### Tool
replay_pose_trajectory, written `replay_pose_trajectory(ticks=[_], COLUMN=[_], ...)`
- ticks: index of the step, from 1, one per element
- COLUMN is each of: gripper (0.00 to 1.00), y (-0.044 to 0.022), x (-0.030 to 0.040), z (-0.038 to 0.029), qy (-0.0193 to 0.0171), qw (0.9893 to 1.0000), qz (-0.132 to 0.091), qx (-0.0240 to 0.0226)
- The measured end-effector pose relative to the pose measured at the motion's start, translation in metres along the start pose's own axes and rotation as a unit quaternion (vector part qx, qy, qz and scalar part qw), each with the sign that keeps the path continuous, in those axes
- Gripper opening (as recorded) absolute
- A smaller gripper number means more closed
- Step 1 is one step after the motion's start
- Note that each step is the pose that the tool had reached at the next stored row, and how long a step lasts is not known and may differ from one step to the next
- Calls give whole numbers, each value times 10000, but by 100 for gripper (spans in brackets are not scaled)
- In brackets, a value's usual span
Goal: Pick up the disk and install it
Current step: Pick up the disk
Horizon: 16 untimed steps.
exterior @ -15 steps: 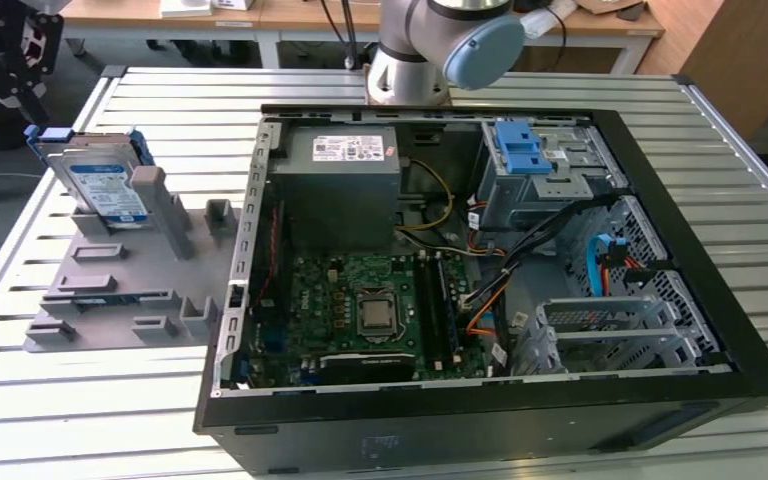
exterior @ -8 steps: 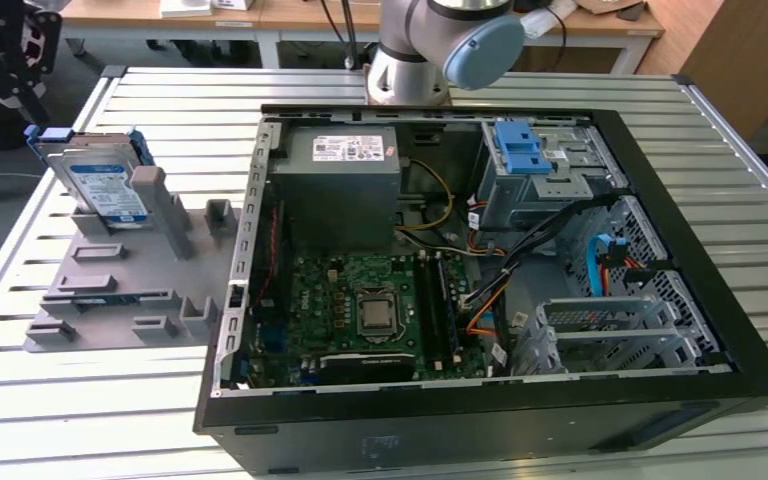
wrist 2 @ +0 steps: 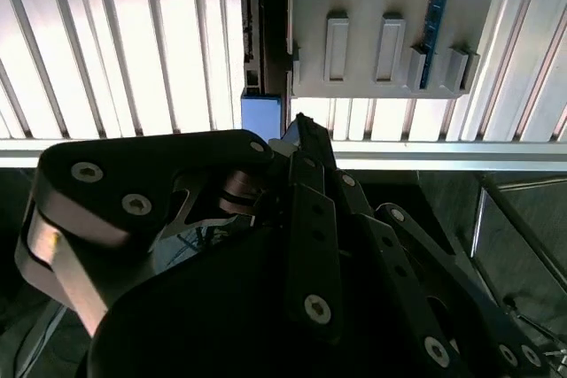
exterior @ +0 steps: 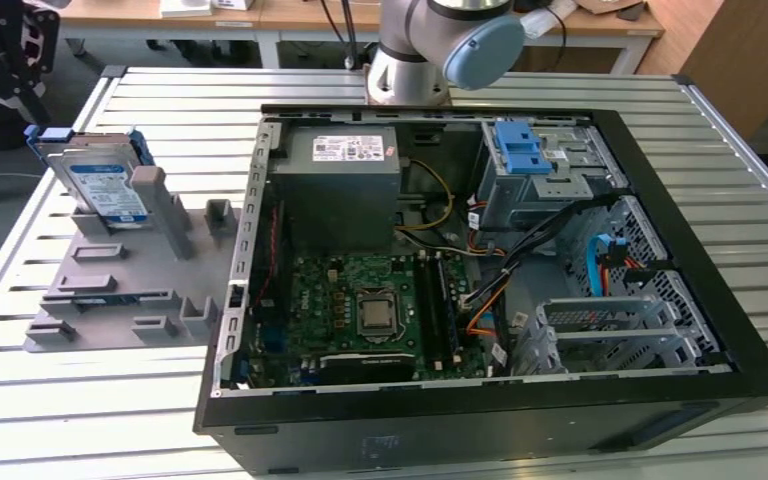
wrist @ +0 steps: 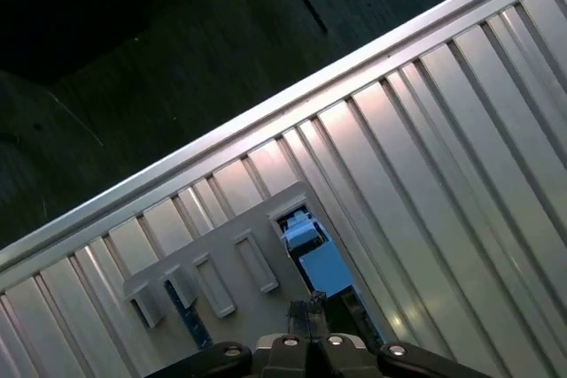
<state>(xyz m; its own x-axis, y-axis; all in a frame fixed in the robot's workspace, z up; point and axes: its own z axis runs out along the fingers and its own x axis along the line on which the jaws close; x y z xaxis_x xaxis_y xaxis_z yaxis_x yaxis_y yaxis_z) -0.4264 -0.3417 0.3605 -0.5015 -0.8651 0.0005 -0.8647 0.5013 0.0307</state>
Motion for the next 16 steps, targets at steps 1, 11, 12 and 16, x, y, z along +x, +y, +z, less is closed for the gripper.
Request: replay_pose_trajectory(ticks=[1,11,12,16], gripper=[11,11,11,11], y=[0,0,0,-1], x=[0,0,0,0], z=[0,4,4,7], qy=[2,19,20,19], qw=[10000,9980,9976,9966], qz=[-48,-639,-688,-828], qx=[0,2,3,13])
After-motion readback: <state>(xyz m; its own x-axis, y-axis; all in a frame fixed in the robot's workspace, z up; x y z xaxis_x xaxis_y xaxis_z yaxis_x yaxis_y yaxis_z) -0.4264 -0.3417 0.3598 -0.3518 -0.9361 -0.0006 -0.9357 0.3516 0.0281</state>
